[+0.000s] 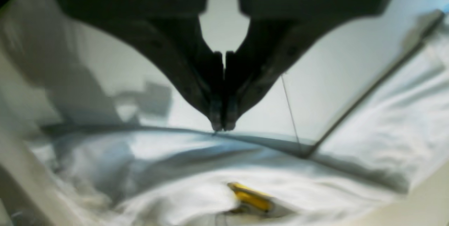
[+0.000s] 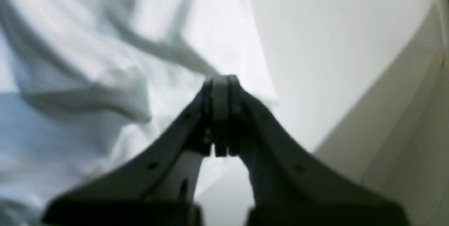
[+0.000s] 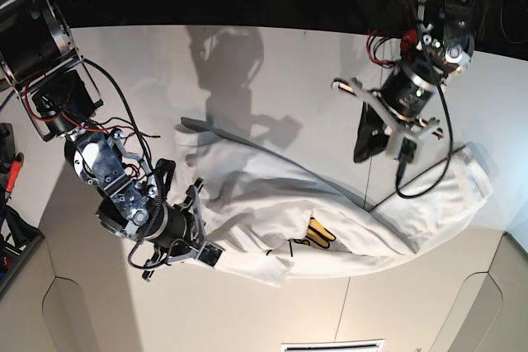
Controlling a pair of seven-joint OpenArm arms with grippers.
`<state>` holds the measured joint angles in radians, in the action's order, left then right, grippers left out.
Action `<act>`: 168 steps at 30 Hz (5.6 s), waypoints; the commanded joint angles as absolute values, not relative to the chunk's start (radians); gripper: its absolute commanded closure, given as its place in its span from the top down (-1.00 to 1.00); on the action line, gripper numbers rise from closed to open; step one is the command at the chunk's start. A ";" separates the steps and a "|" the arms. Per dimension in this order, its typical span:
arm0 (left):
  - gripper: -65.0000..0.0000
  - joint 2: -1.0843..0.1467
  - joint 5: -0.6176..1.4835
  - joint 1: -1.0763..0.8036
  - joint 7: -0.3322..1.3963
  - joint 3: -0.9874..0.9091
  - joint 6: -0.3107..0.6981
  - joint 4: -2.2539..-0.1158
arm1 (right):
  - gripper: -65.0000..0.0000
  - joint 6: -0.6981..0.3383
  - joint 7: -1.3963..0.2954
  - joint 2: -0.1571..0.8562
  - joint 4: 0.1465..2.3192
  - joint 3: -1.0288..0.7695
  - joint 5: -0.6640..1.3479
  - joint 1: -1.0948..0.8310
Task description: Layout the t-shirt on the table in an organized manner, then fold the t-shirt properly
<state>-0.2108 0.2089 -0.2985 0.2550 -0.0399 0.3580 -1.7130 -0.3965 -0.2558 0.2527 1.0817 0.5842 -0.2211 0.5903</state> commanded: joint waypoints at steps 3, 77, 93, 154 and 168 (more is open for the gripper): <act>-1.00 -0.211 0.228 -0.170 0.236 -0.017 0.363 -1.553 | -1.00 -0.421 -0.265 0.252 1.172 0.578 -0.190 0.595; -0.37 -0.569 0.445 0.244 0.408 0.014 0.525 -0.971 | -0.59 -0.291 -0.464 0.484 1.234 0.575 -0.216 0.290; -0.12 -0.568 0.425 0.243 0.458 0.014 0.548 -0.986 | -0.59 -0.286 -0.464 0.484 1.234 0.575 -0.216 0.290; -0.42 -0.831 0.039 -0.049 0.414 0.012 0.524 -1.584 | -0.83 -0.048 -0.468 0.479 1.233 0.340 -0.152 0.290; -0.07 -0.830 0.192 -0.068 0.541 0.012 0.555 -1.566 | -0.83 -0.160 -0.467 0.469 1.252 0.341 -0.051 0.290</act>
<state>-0.8055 0.2012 -0.0814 0.5476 0.0250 0.5667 -1.5608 -0.1692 -0.4824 0.4622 1.2316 0.3489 -0.0471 0.2687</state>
